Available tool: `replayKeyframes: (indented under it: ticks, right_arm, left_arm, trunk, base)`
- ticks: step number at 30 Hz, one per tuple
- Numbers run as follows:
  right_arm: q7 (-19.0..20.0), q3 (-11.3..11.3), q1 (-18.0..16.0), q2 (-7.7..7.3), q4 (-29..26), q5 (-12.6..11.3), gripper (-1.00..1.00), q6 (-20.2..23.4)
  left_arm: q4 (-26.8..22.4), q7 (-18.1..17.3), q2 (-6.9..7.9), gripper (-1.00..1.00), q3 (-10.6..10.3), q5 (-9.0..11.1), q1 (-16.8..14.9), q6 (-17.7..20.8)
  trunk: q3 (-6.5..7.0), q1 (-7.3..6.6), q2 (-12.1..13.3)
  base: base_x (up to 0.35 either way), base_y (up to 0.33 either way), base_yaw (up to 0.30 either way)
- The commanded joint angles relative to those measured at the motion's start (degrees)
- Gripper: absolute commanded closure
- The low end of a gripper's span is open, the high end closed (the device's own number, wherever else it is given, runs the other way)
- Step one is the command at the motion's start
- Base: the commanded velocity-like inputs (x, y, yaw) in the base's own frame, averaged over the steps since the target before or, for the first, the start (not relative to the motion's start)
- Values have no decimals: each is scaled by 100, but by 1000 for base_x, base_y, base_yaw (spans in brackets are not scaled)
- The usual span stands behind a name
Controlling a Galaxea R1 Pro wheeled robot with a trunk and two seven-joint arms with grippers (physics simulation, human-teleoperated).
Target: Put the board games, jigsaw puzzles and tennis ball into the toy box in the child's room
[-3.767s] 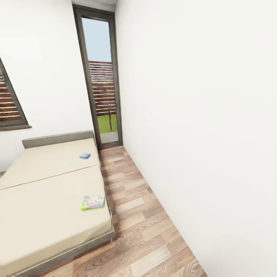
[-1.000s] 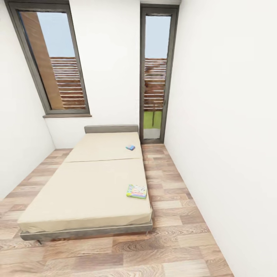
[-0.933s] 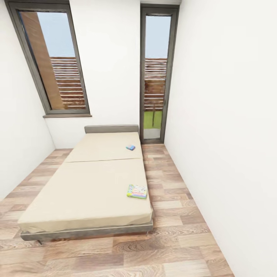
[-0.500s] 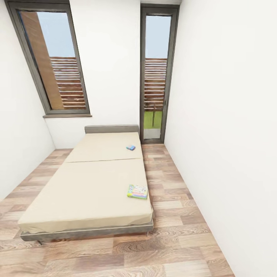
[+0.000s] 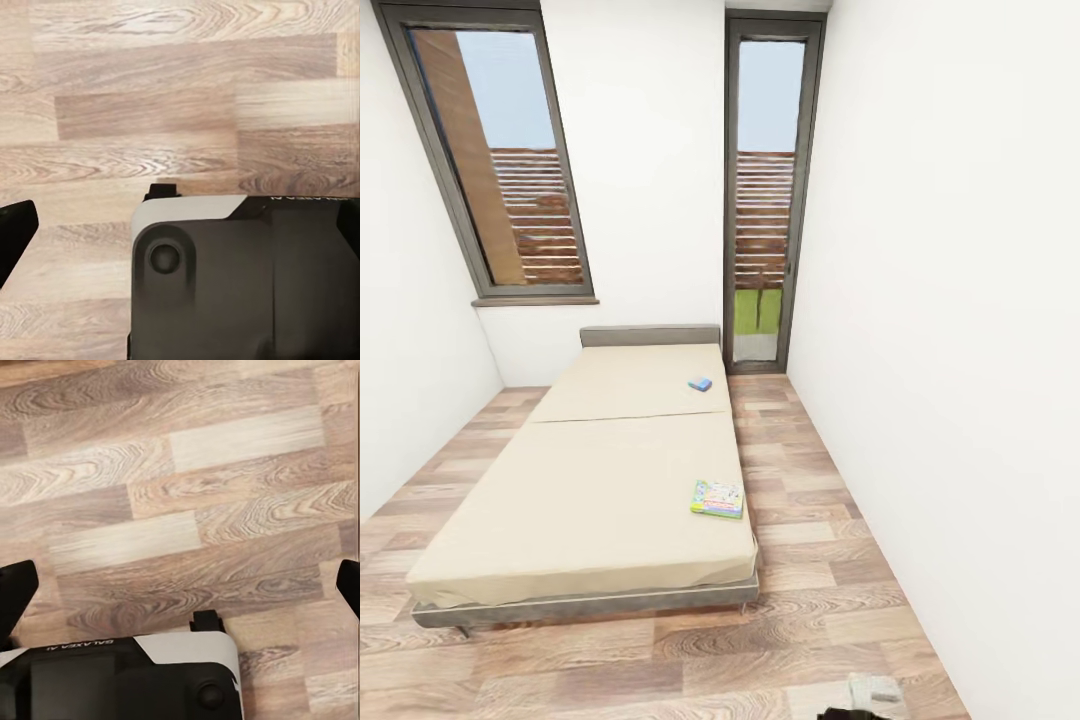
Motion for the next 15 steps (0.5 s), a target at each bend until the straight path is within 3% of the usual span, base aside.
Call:
replayKeyframes:
  ticks: [1,3,5,6,9,10,15]
  right_arm:
    - [-72,-2,-5,5,-316,-72,-100,298]
    - [-202,1,-20,33,-1063,-101,-100,945]
    - [-301,2,-30,75,-1447,-113,-100,1251]
    - [-394,3,-54,132,-1742,-119,-100,1463]
    - [-523,5,-144,221,-2011,-117,-100,1657]
    - [-605,4,-243,269,-2111,-101,-100,1740]
    - [-776,10,-459,330,-2199,-108,-100,1901]
  left_arm:
    - [-8,-56,5,-100,-2,1,-5,-9]
    - [-35,-335,70,-100,1,-2,-4,11]
    - [-51,-577,162,-100,4,3,-6,30]
    - [-87,-873,287,-100,12,6,-9,73]
    - [-250,-1417,513,-100,25,9,-34,271]
    - [-460,-1842,683,-100,32,13,-84,552]
    - [-1390,-3175,1234,-100,50,17,-229,1832]
  trunk:
    - [-14,3,-12]
    - [-14,3,-12]
    - [-14,3,-12]
    - [-14,3,-12]
    - [-14,3,-12]
    - [-14,3,-12]
    - [-14,3,-12]
  base:
    - [2,0,0]
    - [1,0,0]
    - [0,0,0]
    - [0,0,0]
    - [0,0,0]
    - [0,0,0]
    - [0,0,0]
